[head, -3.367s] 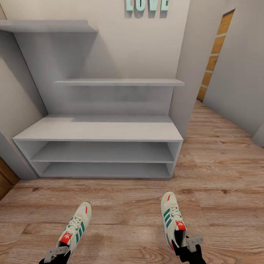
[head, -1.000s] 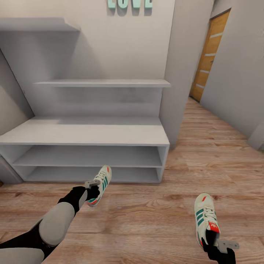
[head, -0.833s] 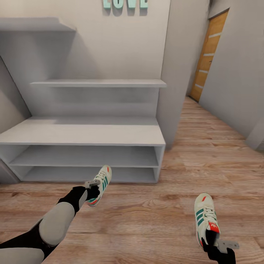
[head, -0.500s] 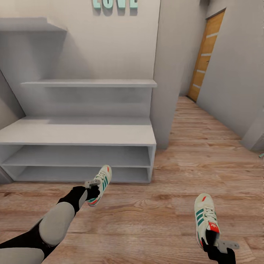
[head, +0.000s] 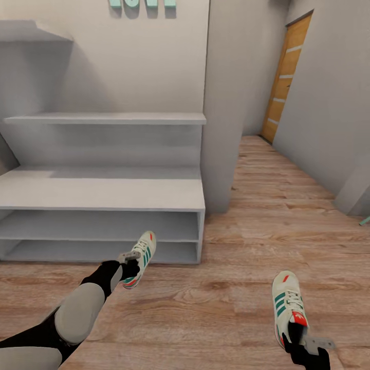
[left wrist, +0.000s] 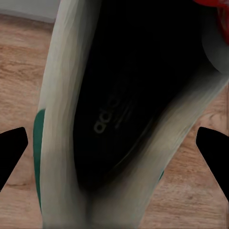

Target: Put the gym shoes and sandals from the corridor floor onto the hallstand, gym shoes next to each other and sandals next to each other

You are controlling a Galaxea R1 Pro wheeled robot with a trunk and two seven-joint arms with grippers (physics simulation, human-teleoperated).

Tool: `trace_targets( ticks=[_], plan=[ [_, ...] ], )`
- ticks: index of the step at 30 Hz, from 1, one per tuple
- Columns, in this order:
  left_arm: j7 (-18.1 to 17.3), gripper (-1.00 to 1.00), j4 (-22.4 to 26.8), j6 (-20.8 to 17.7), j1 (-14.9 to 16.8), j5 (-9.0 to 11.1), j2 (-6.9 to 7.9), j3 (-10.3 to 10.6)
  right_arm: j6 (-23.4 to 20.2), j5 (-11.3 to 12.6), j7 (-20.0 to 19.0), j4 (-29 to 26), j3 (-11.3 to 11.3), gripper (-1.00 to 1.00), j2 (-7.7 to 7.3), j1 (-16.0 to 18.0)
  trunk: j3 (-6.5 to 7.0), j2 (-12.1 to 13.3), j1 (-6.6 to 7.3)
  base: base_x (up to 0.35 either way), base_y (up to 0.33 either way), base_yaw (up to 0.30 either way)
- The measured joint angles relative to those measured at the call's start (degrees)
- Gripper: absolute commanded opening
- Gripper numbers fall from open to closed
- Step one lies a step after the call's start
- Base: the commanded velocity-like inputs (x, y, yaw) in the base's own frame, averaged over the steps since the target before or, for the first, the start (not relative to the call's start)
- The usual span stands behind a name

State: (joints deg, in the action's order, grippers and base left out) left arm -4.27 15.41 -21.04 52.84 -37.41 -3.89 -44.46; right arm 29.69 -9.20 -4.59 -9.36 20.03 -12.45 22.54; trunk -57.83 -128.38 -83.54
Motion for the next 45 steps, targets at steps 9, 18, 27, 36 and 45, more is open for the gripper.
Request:
trace_targets(
  ticks=[9,18,27,36,45],
  plan=[
    [0.20,-1.00,0.12,-0.08,0.94,-0.03,0.08,0.05,-0.01,0.04,0.00,0.00,0.02,-1.00,0.01,0.00,0.00,0.00,-0.01,0.026,-0.015,0.000],
    [0.30,-1.00,3.76,-0.64,1.74,0.10,0.20,-0.61,-0.01,0.10,-0.01,0.00,0.02,-1.00,0.06,0.00,0.00,0.00,-0.01,0.000,0.000,0.000],
    [0.16,-1.00,4.35,-0.19,1.43,0.37,0.05,-0.77,-0.03,0.22,0.09,-0.07,0.05,-1.00,0.06,0.00,0.00,0.00,0.01,0.069,-0.008,0.000],
    [0.22,-1.00,4.38,-0.13,1.46,0.35,0.01,-0.78,-0.08,0.28,0.16,-0.17,0.10,-1.00,0.06,0.01,-0.16,0.00,0.02,0.297,-0.110,0.040],
    [0.23,-1.00,4.43,-0.14,1.52,0.36,0.01,-0.78,-0.07,0.29,0.16,-0.18,0.11,-1.00,0.06,0.00,-0.56,0.00,0.00,0.251,-0.095,0.077]
  ],
)
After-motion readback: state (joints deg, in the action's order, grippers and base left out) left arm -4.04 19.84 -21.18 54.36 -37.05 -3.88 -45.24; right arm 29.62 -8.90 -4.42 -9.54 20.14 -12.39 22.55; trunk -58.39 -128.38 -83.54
